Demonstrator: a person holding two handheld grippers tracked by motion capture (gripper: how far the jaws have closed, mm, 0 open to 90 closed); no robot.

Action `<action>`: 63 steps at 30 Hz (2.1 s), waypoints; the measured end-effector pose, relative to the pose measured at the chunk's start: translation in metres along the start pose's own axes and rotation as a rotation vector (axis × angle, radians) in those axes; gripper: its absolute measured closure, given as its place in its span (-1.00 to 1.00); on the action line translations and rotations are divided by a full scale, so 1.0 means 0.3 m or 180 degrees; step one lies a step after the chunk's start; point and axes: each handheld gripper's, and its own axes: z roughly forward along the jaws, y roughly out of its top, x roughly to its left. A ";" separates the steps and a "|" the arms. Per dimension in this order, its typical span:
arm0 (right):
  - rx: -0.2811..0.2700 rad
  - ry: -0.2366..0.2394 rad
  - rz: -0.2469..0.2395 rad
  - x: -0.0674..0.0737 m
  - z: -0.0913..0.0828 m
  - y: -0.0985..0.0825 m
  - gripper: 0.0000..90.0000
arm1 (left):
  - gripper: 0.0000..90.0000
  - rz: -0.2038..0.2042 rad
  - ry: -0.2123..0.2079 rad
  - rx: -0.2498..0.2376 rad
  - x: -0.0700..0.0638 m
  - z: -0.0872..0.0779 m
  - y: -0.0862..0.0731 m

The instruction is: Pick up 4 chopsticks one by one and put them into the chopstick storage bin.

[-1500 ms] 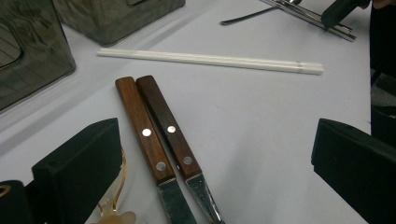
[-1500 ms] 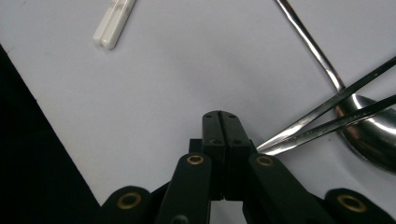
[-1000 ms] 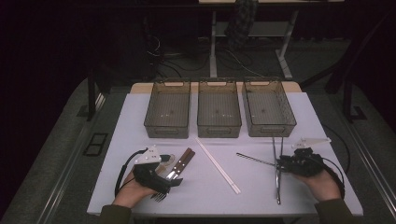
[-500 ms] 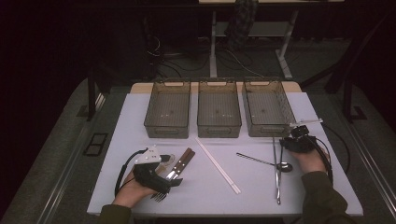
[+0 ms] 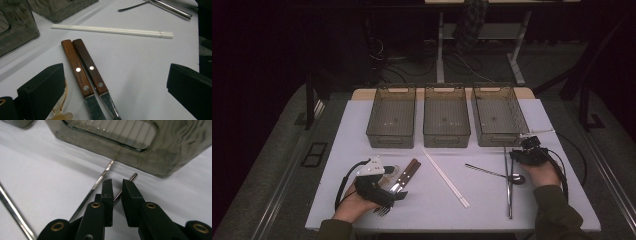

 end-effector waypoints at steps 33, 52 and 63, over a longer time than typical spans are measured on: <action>-0.0069 0.0249 -0.0021 0.066 0.022 0.006 0.53 | -0.99 0.0002 -0.0005 0.0003 0.001 0.000 0.000; -0.0067 0.0215 -0.0198 0.100 0.033 0.018 0.71 | -0.99 0.0006 -0.0004 0.0008 0.000 0.000 0.000; -0.0075 0.0329 -0.0391 0.144 0.046 0.030 0.76 | -0.99 0.0004 -0.0004 0.0000 0.000 -0.001 0.000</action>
